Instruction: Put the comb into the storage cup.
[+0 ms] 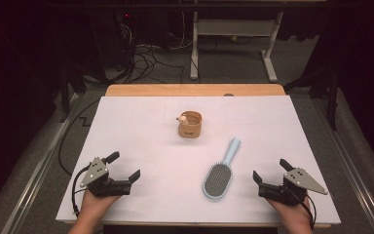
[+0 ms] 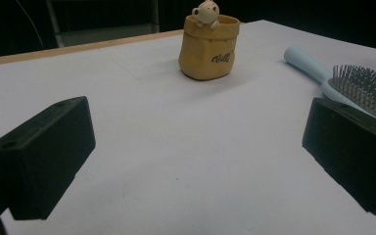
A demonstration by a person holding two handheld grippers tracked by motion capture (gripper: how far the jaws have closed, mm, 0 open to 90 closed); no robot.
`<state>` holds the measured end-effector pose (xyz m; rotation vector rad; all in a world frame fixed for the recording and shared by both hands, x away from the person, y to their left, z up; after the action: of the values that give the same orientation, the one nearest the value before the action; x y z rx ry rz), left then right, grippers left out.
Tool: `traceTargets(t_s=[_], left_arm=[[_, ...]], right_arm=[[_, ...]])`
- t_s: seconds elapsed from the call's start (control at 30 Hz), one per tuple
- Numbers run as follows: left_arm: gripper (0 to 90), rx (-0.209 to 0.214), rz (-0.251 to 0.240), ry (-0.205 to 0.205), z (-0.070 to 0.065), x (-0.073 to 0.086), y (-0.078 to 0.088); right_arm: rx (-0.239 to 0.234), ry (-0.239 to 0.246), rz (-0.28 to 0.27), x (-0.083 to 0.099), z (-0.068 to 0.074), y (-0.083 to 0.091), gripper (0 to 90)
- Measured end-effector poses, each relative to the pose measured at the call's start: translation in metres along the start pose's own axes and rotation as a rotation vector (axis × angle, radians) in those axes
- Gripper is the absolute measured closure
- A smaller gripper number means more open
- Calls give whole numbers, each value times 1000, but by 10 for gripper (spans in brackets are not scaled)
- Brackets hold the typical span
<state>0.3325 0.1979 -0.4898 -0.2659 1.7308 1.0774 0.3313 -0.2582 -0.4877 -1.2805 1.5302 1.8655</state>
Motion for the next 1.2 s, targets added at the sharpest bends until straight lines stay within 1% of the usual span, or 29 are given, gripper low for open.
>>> traceTargets(t_s=[0.17, 0.37, 0.43, 0.53, 0.67, 0.77, 0.83, 0.93, 1.07, 1.1, 1.13, 1.2], left_arm=[[0, 11, -5, 3, -1, -1, 0], [0, 19, 8, 4, -1, 1, -1], [0, 29, 16, 5, -2, 1, -1], [0, 39, 11, 18, -2, 1, -1], [0, 41, 13, 26, -1, 1, -1], [0, 45, 6, 26, -1, 0, 0], [0, 46, 0, 19, -2, 0, 0], [0, 49, 1, 23, -2, 0, 0], [0, 49, -10, 26, -1, 0, 0], [0, 53, -20, 24, -1, -1, 1], [0, 59, -37, 23, -2, -1, 1], [0, 60, -42, 17, -2, -2, 1]], right_arm=[[-2, -4, 9, 1, -1, -1, 2], [-4, -10, 10, 1, -1, -1, 3], [-9, -11, 14, 0, 0, -1, 13], [-12, -9, 14, 0, 1, -2, 40], [-17, -3, 9, -1, 3, 0, 95], [-33, -14, 2, -1, 4, 1, 168], [-41, -22, 10, -1, 4, 0, 210], [-53, -23, 25, -1, 6, 0, 308], [-75, -13, 51, 0, 12, -2, 473], [-81, -12, 61, 0, 14, -2, 516], [-89, -4, 71, 0, 16, -3, 556], [-115, 7, 83, -1, 22, -4, 634]])
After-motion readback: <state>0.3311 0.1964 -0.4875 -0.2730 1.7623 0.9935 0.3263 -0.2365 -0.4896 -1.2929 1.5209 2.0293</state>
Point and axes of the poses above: each handheld gripper's, and its own axes: y roughly backward along the jaws, x roughly out of its underside, z roughly to its left, the point moved 7 cm from there along -y, roughly forward along the jaws, and after that the axes turned 15 degrees about z, right-handed, at the moved point
